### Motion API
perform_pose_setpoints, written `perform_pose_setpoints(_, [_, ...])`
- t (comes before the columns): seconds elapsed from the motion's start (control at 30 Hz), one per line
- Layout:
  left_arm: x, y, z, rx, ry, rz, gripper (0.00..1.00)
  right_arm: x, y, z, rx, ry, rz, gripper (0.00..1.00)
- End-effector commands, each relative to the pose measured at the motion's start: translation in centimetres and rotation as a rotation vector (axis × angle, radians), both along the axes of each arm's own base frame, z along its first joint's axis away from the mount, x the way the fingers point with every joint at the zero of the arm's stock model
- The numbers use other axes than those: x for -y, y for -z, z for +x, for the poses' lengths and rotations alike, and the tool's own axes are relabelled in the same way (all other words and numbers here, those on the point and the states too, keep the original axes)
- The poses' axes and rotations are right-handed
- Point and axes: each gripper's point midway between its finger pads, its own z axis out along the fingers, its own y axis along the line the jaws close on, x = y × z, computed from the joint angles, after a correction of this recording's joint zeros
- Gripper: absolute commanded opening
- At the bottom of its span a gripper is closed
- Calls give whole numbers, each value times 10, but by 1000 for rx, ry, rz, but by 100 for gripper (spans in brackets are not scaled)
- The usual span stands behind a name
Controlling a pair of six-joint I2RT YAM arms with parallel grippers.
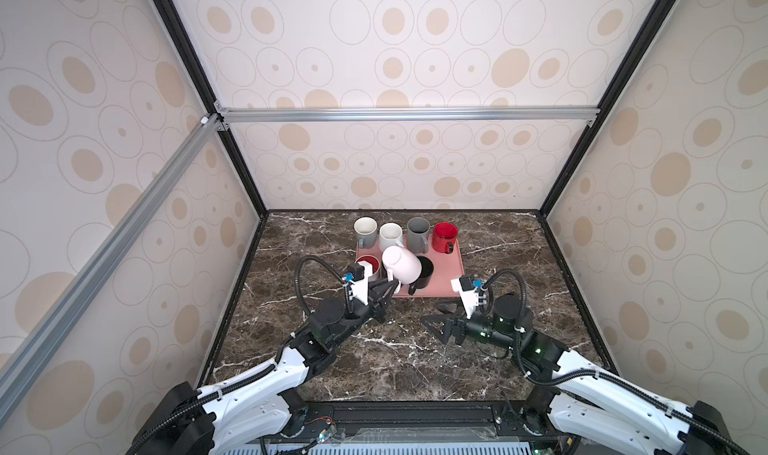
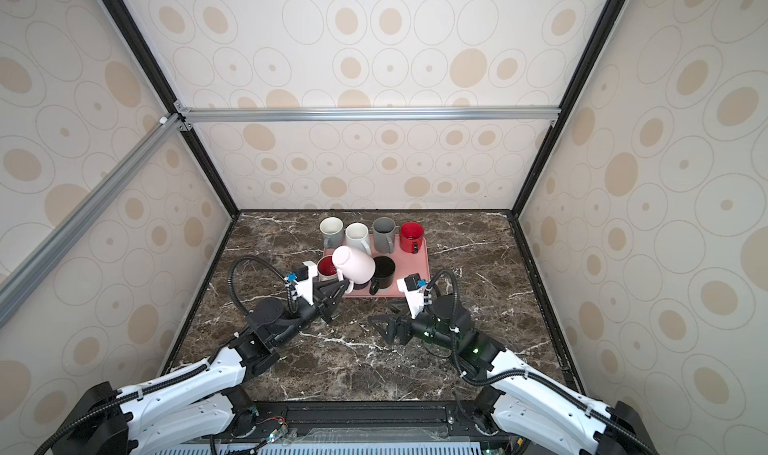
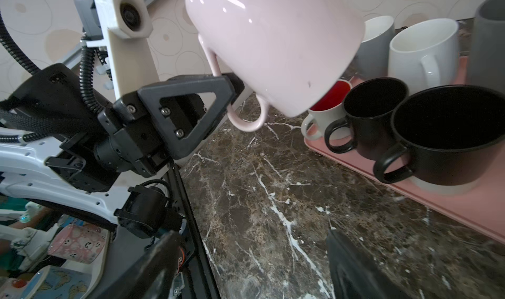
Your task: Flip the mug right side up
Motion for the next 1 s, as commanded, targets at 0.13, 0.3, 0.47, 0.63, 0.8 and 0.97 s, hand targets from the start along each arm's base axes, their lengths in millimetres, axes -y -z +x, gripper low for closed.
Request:
perform_pose_setpoints(0.13, [-21, -119, -34, 301, 71, -338, 0, -34, -65, -4, 84, -181, 264, 85])
perform_pose_setpoints(0.3, [-28, -141, -45, 358, 100, -418, 0, -42, -92, -1, 108, -260, 376, 84])
perform_pose_setpoints(0.47, [-34, -152, -53, 388, 125, -499, 0, -50, -106, -1, 132, -316, 403, 82])
perform_pose_setpoints(0.63, [-38, -159, -59, 408, 146, -553, 0, -47, -126, 3, 157, -321, 453, 82])
perform_pose_setpoints(0.8, [-39, -165, -64, 419, 178, -591, 0, -48, -146, 6, 165, -350, 518, 82])
perform_pose_setpoints(0.97, [-38, -165, -63, 410, 195, -613, 0, -53, -160, 5, 173, -393, 555, 79])
